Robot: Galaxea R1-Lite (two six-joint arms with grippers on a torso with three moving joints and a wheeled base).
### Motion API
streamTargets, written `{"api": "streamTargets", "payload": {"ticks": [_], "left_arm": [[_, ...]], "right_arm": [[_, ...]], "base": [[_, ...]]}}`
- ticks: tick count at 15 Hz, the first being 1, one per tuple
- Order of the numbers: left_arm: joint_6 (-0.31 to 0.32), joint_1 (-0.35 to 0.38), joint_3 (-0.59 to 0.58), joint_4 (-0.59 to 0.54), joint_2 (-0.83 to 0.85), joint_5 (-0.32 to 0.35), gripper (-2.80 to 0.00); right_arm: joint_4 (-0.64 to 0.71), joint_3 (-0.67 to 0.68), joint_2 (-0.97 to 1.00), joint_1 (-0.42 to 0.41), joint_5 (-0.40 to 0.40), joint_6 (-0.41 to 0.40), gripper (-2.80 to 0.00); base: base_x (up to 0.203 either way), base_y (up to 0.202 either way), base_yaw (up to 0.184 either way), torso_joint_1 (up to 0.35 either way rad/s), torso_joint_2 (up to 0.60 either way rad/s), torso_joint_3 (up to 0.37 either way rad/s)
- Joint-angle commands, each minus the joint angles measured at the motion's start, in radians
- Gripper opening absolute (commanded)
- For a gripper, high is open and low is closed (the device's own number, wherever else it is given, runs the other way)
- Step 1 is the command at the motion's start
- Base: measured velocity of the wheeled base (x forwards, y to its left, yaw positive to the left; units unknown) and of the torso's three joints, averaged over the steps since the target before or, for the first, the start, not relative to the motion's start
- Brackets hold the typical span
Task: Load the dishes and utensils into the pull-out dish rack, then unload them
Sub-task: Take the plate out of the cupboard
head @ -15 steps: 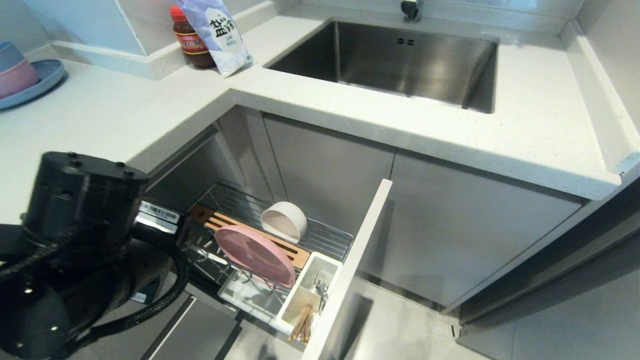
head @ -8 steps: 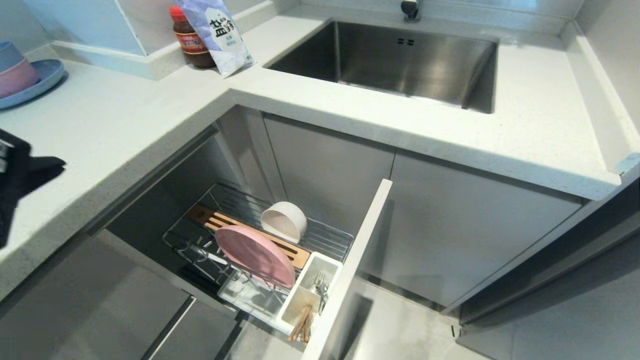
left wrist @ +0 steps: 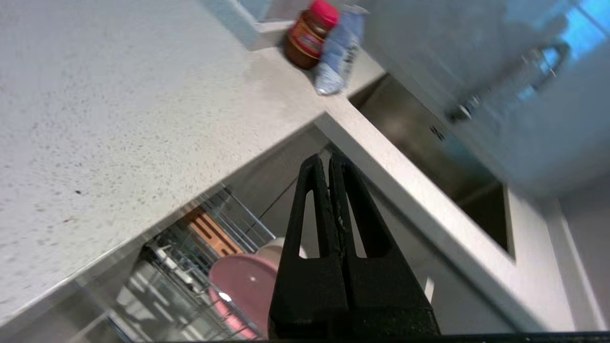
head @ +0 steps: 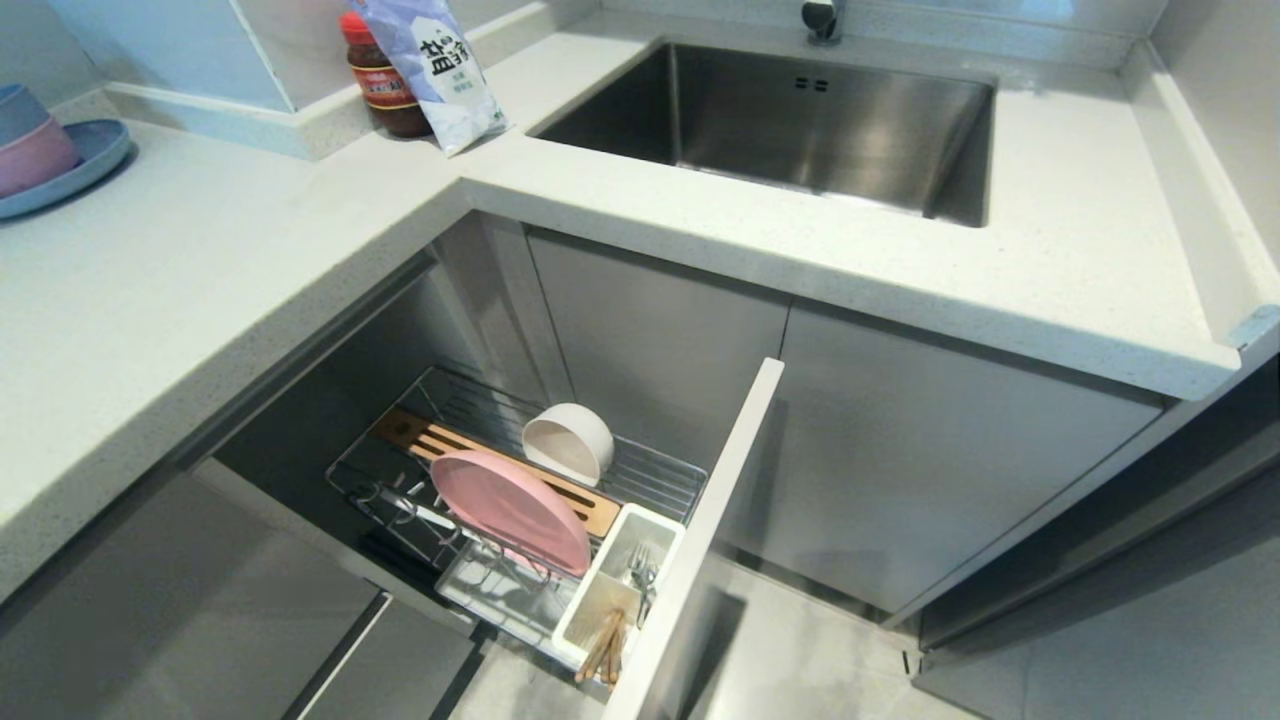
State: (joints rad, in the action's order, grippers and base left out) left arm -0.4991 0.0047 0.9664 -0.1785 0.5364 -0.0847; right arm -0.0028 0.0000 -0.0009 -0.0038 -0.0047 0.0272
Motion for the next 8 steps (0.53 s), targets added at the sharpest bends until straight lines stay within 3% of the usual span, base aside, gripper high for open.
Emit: {"api": "streamTargets", "payload": {"ticks": [1,3,4,8], "left_arm": [[0.159,0.032,-0.07,-0.028,-0.195,0.086,-2.8],[0.387,0.042,-0.186,-0.04,-0.271,0.134,-2.8],[0.459,0.044,-0.233,-0.042,-0.284,0.116,-2.8],[0.506,0.044,-0.306,-0.083,-0.288,0.089,-2.8]], "right_arm": [[0.0,0.002,-0.002,-0.001,0.0,0.0,-2.8],[0.0,0.002,-0.002,-0.001,0.0,0.0,-2.8],[0.0,0.002,-0.002,-0.001,0.0,0.0,-2.8],[0.0,0.002,-0.002,-0.001,0.0,0.0,-2.8]], "base": [[0.0,0.0,0.0,0.0,0.0,0.0],[0.0,0.0,0.0,0.0,0.0,0.0],[0.0,0.0,0.0,0.0,0.0,0.0],[0.0,0.0,0.0,0.0,0.0,0.0]]}}
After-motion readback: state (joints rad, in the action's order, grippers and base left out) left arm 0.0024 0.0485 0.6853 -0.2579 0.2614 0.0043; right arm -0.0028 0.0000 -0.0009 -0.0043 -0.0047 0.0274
